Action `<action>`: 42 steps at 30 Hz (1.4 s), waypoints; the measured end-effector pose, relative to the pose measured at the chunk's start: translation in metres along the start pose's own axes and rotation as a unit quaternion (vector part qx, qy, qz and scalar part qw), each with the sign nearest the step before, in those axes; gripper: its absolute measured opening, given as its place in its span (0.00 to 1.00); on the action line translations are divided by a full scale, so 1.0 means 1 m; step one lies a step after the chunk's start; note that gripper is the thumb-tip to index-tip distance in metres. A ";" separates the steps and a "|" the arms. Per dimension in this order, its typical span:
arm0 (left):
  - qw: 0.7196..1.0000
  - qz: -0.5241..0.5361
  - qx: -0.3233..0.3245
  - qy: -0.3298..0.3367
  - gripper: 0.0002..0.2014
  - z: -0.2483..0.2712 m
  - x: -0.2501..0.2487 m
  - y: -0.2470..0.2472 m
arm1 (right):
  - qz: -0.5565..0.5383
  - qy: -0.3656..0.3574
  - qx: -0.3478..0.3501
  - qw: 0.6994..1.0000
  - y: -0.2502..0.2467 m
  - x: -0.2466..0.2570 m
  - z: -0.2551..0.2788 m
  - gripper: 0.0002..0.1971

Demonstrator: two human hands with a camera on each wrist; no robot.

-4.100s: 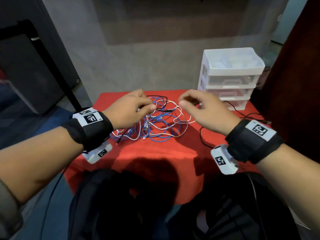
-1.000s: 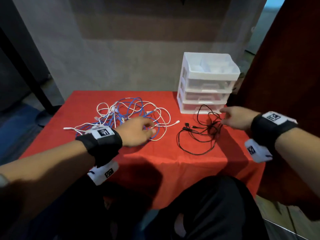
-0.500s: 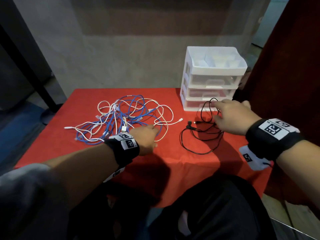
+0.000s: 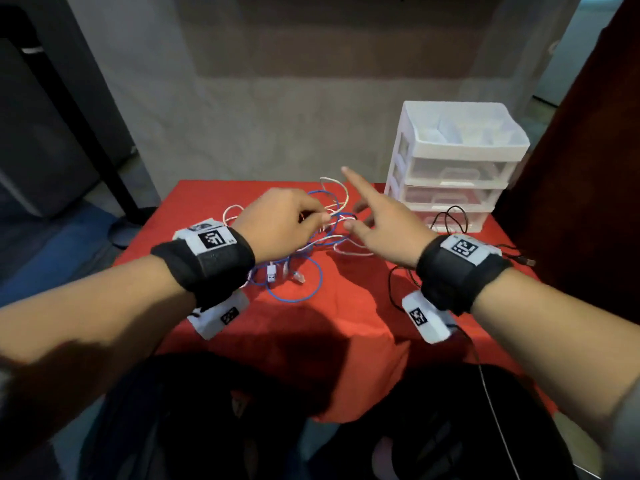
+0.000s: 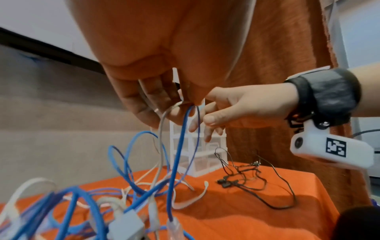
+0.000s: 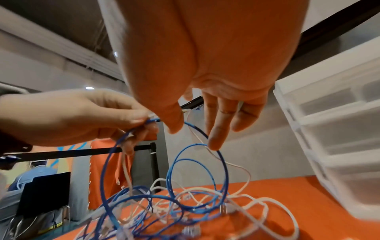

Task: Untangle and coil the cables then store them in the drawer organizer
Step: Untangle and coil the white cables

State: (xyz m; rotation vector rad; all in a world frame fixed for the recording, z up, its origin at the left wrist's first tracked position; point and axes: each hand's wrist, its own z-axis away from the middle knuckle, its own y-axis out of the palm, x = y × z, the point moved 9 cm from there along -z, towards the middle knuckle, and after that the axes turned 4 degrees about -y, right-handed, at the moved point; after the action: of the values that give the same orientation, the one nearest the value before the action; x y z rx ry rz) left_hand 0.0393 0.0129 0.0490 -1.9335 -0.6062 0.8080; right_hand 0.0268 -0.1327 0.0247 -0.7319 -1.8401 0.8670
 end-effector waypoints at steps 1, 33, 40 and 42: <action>1.000 0.000 -0.006 0.010 0.14 -0.002 -0.001 -0.009 | 0.004 -0.006 -0.006 1.000 -0.003 0.005 -0.009 0.37; 0.933 -0.314 0.166 -0.059 0.44 0.045 0.091 0.064 | 0.299 0.049 0.165 0.939 -0.021 -0.019 0.018 0.11; 0.930 -0.312 0.151 -0.120 0.36 0.062 0.155 0.037 | 0.221 0.094 0.078 0.968 -0.039 -0.046 0.019 0.12; 0.941 -0.283 0.149 -0.112 0.35 0.064 0.151 0.039 | 0.175 0.089 0.018 0.980 -0.050 -0.041 0.015 0.10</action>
State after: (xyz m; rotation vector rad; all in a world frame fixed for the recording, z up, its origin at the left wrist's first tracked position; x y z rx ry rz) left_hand 0.0947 0.1358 -0.0526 -1.2986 -1.0528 0.6977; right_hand 0.0230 -0.1967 0.0403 -1.0947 -1.5565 1.0189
